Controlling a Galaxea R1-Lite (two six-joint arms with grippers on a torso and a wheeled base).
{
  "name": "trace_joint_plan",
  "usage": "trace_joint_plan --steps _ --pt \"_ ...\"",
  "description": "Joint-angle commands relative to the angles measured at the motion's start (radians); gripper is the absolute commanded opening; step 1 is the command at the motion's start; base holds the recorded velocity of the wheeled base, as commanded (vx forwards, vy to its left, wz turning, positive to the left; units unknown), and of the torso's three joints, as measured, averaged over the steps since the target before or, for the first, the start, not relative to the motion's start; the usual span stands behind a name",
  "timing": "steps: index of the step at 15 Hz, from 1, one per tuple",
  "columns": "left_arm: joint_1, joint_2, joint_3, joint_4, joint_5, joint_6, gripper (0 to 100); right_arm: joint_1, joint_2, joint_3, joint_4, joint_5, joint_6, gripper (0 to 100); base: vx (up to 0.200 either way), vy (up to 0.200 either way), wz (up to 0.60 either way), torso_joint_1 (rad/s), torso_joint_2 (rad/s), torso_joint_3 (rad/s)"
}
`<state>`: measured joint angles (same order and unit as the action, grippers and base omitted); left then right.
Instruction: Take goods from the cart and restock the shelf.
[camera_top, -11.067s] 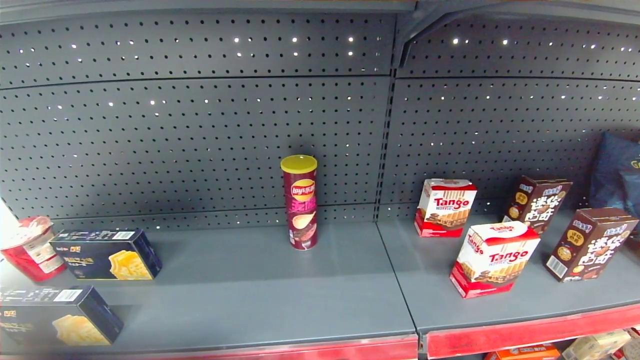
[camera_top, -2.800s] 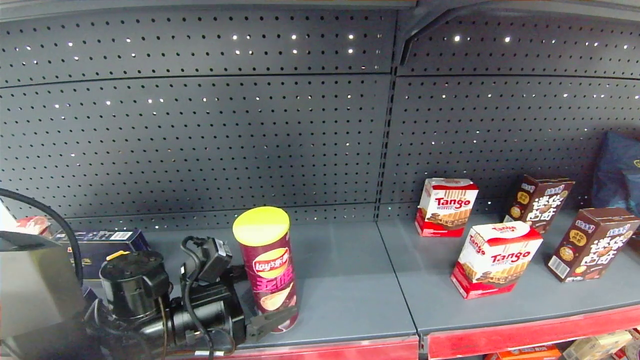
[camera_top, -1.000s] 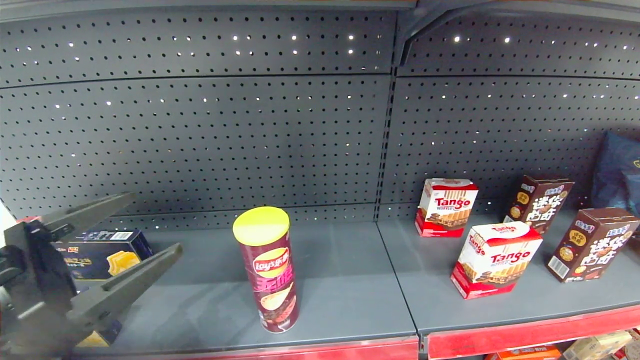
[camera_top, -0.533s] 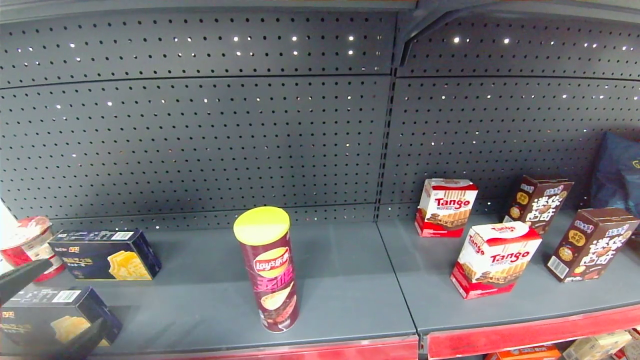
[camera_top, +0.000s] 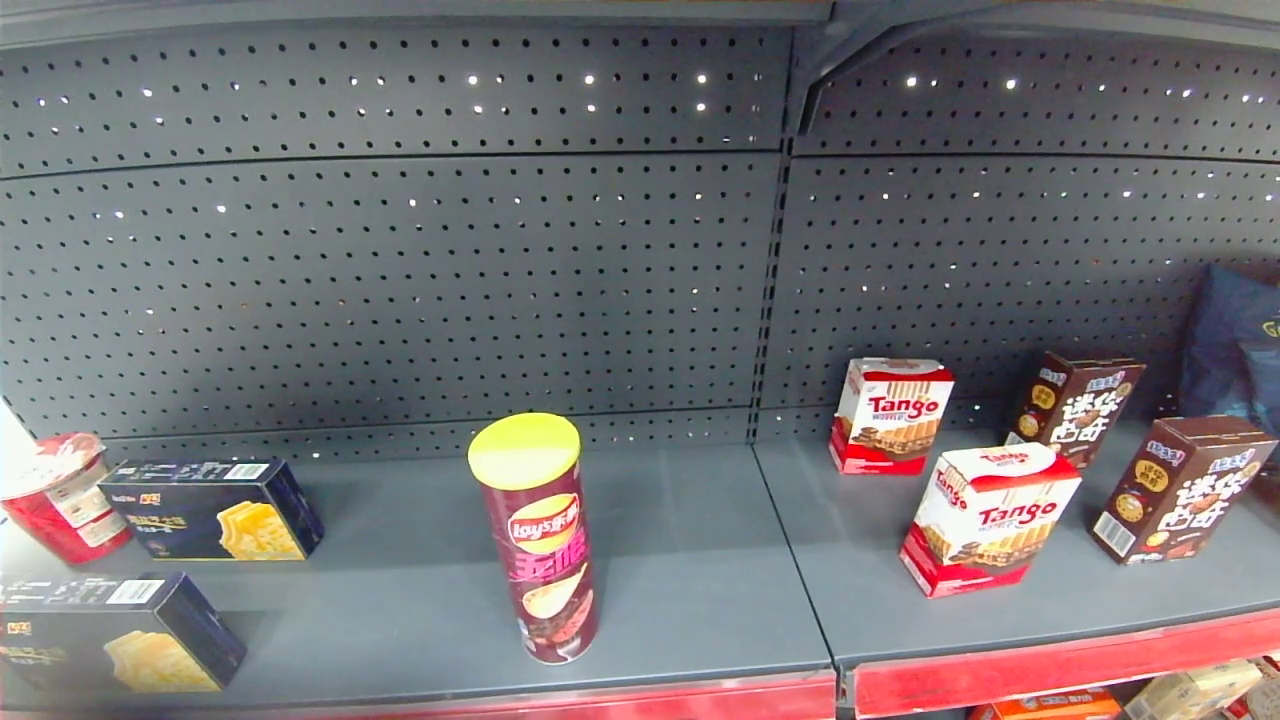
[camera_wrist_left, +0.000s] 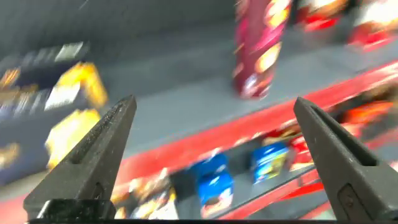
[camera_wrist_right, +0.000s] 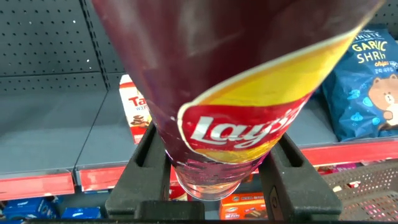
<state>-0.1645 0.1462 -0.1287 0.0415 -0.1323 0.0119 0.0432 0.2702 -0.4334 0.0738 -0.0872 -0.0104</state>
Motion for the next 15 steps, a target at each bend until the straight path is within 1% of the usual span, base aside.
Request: trace_joint_plan --steps 1,2,4,5,6,8,9,10,11,14,15 --pt "-0.001 -0.053 0.109 -0.040 0.092 0.014 100 0.001 0.009 -0.007 -0.003 0.000 0.000 0 0.000 0.000 0.00 0.000 0.00 0.000" --pt "-0.001 -0.053 0.126 -0.046 0.102 0.017 100 0.001 0.009 -0.021 0.000 0.001 0.000 0 0.000 0.000 0.00 0.000 0.00 0.000" --pt "-0.001 -0.053 0.129 -0.041 0.117 0.010 100 0.026 0.023 -0.048 0.001 0.001 0.000 0 0.000 0.000 0.00 0.000 0.00 0.000" --pt "-0.001 -0.053 0.129 -0.041 0.134 0.005 100 0.037 0.027 -0.056 0.001 0.001 0.000 0 0.000 0.000 0.00 0.000 0.00 0.000" --pt "-0.001 -0.053 0.129 -0.041 0.148 -0.010 100 0.061 0.043 -0.082 0.003 0.003 -0.002 0 0.000 0.000 0.00 0.000 0.00 0.000" --pt "-0.001 -0.053 0.129 -0.041 0.149 -0.023 100 0.103 0.070 -0.125 0.006 0.073 -0.003 0 0.000 0.000 0.00 0.000 0.00 0.000" --pt "-0.001 -0.053 0.129 -0.041 0.149 -0.020 100 0.106 0.076 -0.131 0.006 0.090 -0.003 0 0.000 0.000 0.00 0.000 0.00 0.000" --pt "-0.001 -0.053 0.129 -0.041 0.149 -0.021 100 0.124 0.095 -0.136 0.004 0.169 -0.005 0 0.000 0.000 0.00 0.000 0.00 0.000" --pt "-0.001 -0.053 0.129 -0.041 0.149 -0.020 100 0.133 0.101 -0.136 0.006 0.221 -0.005 0 0.000 0.000 0.00 0.000 0.00 0.000" --pt "-0.001 -0.053 0.129 -0.041 0.149 -0.020 100 0.136 0.156 -0.126 0.004 0.348 -0.002 0 0.000 0.000 0.00 0.000 0.00 0.000" --pt "-0.001 -0.053 0.129 -0.041 0.149 -0.020 100 0.136 0.169 -0.126 0.006 0.369 0.001 0 0.000 0.000 0.00 0.000 0.00 0.000"
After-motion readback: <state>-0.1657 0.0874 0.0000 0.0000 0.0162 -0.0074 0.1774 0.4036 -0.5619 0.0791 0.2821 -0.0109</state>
